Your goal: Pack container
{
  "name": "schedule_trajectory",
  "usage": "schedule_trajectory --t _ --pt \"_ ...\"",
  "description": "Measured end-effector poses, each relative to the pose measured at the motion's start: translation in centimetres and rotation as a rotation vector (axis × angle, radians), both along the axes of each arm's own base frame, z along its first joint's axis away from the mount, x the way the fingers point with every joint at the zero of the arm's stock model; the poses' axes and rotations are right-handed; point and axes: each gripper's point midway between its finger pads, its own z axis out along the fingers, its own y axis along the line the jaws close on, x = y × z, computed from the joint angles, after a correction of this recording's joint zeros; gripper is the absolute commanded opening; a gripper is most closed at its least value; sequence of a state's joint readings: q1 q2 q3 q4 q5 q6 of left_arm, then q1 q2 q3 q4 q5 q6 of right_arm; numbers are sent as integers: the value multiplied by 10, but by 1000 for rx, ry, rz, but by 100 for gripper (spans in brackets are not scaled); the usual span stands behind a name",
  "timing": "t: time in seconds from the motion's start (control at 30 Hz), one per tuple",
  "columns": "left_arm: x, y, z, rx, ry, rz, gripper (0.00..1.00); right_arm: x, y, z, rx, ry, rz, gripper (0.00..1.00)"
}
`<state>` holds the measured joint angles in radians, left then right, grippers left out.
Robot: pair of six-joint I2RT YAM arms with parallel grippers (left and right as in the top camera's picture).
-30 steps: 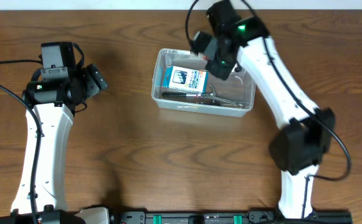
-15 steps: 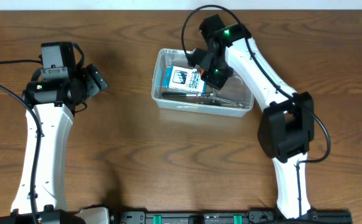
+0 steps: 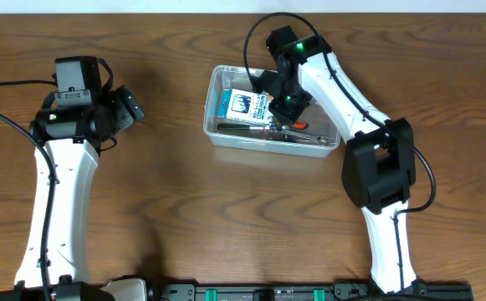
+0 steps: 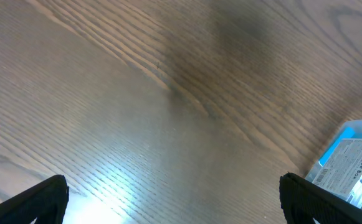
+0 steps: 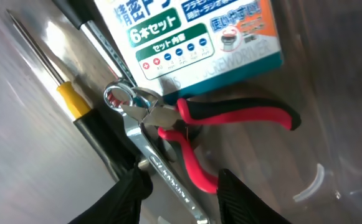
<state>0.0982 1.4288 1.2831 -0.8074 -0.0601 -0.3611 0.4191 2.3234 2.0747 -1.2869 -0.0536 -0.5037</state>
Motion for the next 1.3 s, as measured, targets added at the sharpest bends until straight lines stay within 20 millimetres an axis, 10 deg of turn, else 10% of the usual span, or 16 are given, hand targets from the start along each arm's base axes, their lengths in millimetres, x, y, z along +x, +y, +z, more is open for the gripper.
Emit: schedule_trajectory --t 0.23,0.33,0.5,0.7,1.3 --pt "0 0 0 0 0 0 98 32 -25 84 26 -204 -242 75" --pt "0 0 0 0 0 0 98 45 -71 149 66 -349 -410 99" --pt "0 0 0 0 0 0 98 47 -180 220 76 -524 -673 99" --pt "0 0 0 0 0 0 98 40 -241 226 93 -520 -823 99" --pt "0 0 0 0 0 0 98 35 -240 222 130 -483 -828 99"
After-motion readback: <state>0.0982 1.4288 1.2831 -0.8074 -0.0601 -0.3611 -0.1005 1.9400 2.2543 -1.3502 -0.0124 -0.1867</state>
